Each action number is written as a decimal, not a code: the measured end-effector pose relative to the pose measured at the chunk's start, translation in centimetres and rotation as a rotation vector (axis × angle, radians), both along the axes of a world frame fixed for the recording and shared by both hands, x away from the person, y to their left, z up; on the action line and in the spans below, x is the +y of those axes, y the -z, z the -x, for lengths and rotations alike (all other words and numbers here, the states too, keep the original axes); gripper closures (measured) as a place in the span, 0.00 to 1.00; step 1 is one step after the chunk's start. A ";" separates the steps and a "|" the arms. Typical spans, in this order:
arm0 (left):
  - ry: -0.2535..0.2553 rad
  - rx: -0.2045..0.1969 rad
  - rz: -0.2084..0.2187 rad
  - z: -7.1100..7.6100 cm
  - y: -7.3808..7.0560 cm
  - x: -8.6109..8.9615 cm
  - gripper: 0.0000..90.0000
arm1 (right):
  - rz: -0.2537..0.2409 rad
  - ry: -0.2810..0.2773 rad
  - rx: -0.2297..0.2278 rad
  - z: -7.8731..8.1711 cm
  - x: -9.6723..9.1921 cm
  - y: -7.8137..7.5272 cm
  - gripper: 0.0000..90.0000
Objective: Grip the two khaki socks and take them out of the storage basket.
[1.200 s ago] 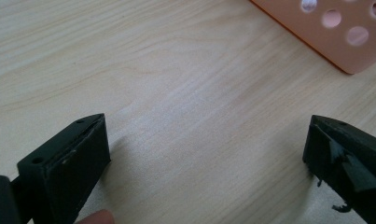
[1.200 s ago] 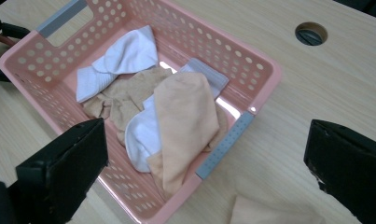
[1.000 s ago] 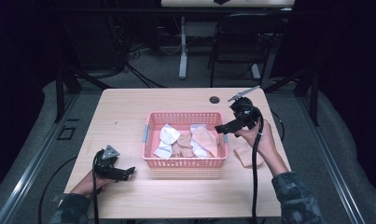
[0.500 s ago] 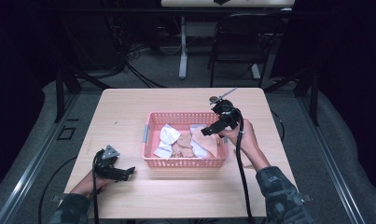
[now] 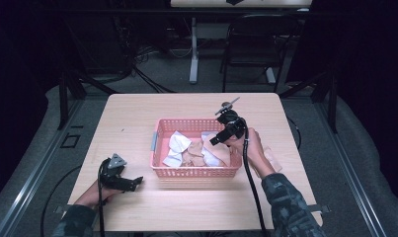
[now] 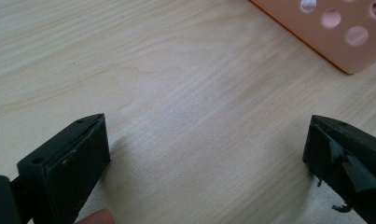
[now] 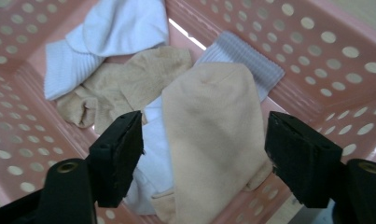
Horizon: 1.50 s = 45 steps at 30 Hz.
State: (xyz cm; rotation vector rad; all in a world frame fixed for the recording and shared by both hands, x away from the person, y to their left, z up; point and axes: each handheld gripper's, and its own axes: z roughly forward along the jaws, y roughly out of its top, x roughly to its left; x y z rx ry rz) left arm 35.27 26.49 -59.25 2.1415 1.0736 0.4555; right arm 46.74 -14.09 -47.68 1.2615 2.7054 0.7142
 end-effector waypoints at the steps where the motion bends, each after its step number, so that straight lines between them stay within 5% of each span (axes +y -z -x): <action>1: 0.000 0.000 0.001 0.0 0.0 0.0 0.00 | -0.001 0.011 0.001 -0.1 0.2 0.3 0.33; 12: 0.001 0.000 0.000 0.0 0.0 0.0 0.00 | 0.062 0.061 0.045 -1.1 1.0 2.7 0.49; 20: 0.002 -0.001 -0.001 0.0 0.0 0.0 0.00 | 0.130 0.044 0.073 -1.9 1.4 3.5 0.59; 33: 0.007 -0.001 -0.003 0.0 0.0 0.0 0.00 | 0.127 0.046 0.091 -2.2 1.4 4.1 0.94; 45: 0.009 -0.001 -0.004 0.0 0.0 0.0 0.00 | 0.065 0.063 0.054 -1.6 0.2 2.1 0.96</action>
